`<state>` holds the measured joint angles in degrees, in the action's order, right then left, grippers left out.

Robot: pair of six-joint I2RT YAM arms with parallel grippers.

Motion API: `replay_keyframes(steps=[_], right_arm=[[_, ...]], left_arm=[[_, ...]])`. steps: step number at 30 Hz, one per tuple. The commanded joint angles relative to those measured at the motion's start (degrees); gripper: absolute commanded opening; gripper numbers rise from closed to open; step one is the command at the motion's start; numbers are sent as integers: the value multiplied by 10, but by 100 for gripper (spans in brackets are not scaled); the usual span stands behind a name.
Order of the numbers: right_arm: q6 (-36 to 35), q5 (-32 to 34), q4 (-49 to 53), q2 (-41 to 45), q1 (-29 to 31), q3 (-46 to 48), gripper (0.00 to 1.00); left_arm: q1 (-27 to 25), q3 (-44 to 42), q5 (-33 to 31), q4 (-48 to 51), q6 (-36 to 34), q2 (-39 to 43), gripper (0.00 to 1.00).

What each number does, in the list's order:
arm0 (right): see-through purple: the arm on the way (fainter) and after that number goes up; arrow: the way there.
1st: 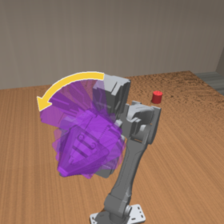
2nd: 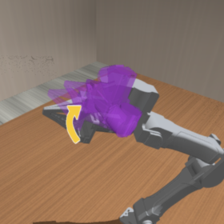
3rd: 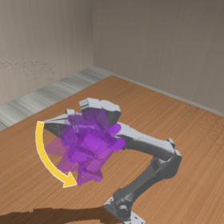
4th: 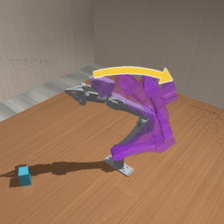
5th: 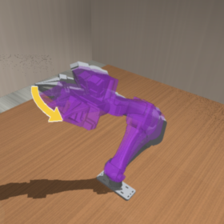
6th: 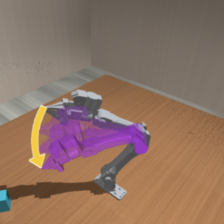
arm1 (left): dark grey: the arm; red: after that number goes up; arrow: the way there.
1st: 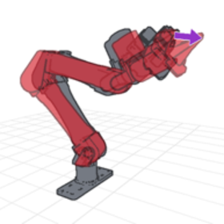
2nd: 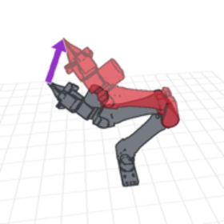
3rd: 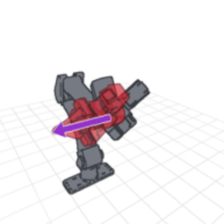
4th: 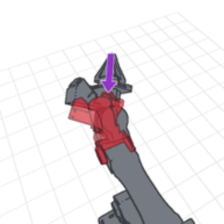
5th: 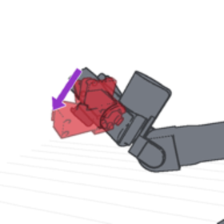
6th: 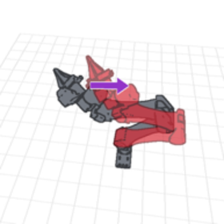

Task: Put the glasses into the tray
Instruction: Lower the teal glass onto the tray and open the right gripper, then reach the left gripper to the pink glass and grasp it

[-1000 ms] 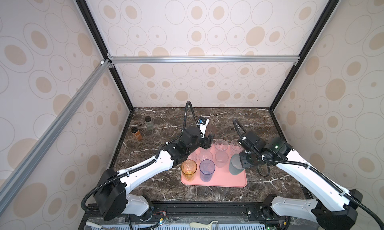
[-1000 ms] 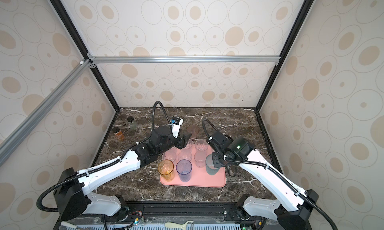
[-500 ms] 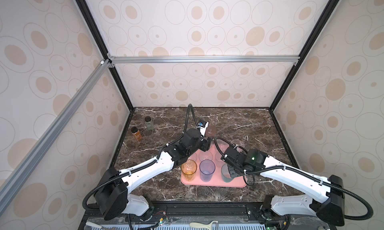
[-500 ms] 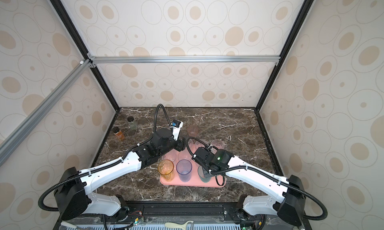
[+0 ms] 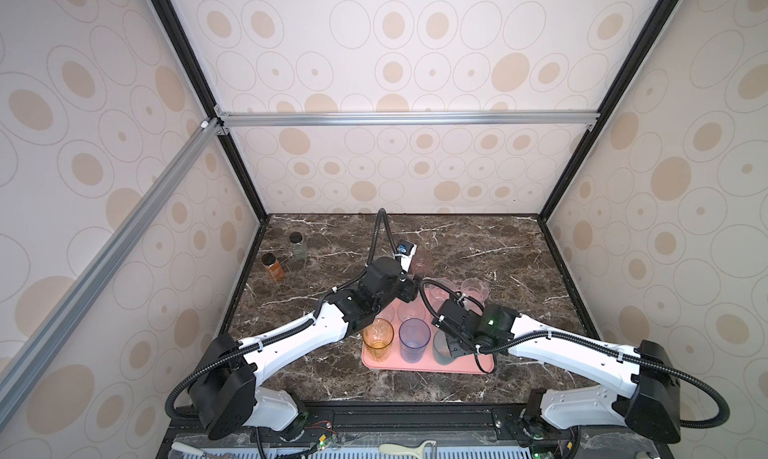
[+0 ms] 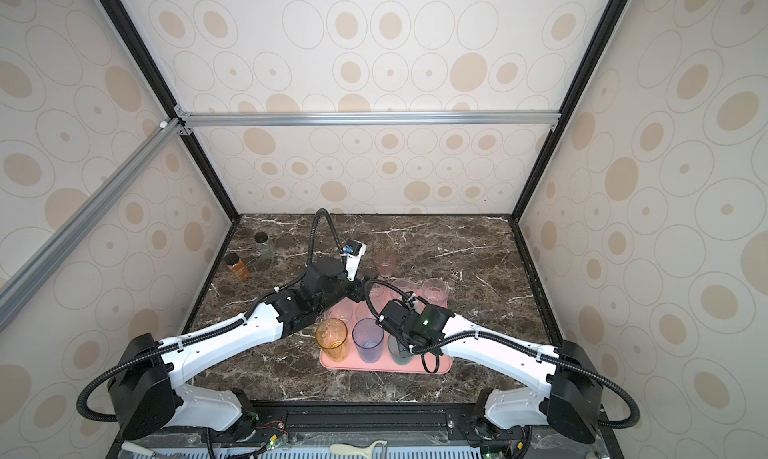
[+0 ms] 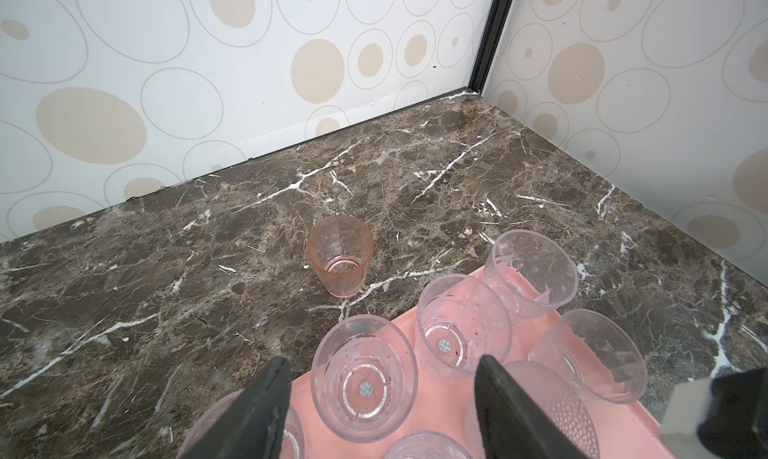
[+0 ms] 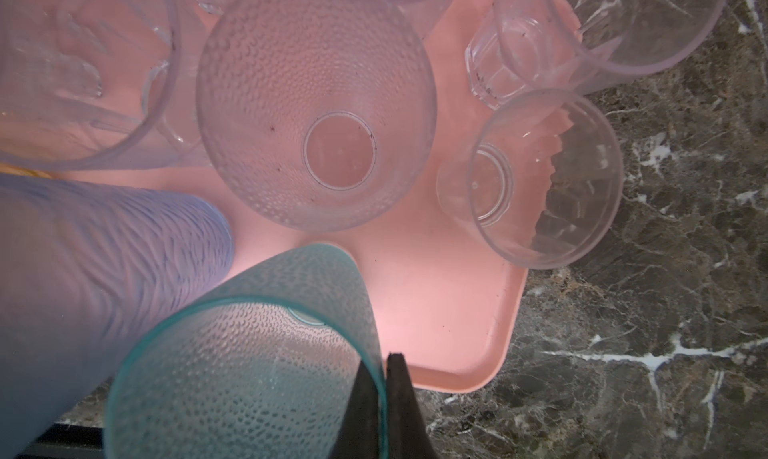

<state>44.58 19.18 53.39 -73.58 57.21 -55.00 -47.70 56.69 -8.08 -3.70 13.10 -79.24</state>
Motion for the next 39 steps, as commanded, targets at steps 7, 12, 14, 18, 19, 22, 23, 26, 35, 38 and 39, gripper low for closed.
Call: replay_keyframes(steps=[7, 12, 14, 18, 19, 22, 23, 26, 35, 38, 39], right_arm=[[17, 5, 8, -1, 4, 12, 9], [7, 16, 30, 6, 4, -13, 23], [3, 19, 40, 8, 4, -27, 29], [-29, 27, 66, 9, 4, -74, 38], [-37, 33, 76, 7, 1, -90, 39], [-79, 41, 97, 2, -21, -144, 40], [-96, 40, 97, 0, -33, -159, 40], [-148, 19, 61, -8, -88, -186, 40], [-171, -81, -91, -88, -236, -225, 40], [-157, -82, -128, -104, -251, -227, 40], [-150, -83, -138, -109, -255, -226, 40]], left_arm=[[7, -2, -8, 5, -12, 9, 70], [8, 1, -9, 8, -12, 10, 70], [10, 2, -10, 9, -12, 10, 70], [16, 10, -11, 20, -13, 7, 71], [19, 14, -10, 25, -13, 6, 71], [34, 34, -5, 48, -6, -4, 71], [41, 42, 2, 53, -5, -9, 71], [70, 65, 35, 59, 0, -30, 69], [206, 188, 265, 19, 166, -197, 48], [205, 266, 247, 73, 138, -262, 49], [205, 289, 243, 89, 130, -284, 50]])
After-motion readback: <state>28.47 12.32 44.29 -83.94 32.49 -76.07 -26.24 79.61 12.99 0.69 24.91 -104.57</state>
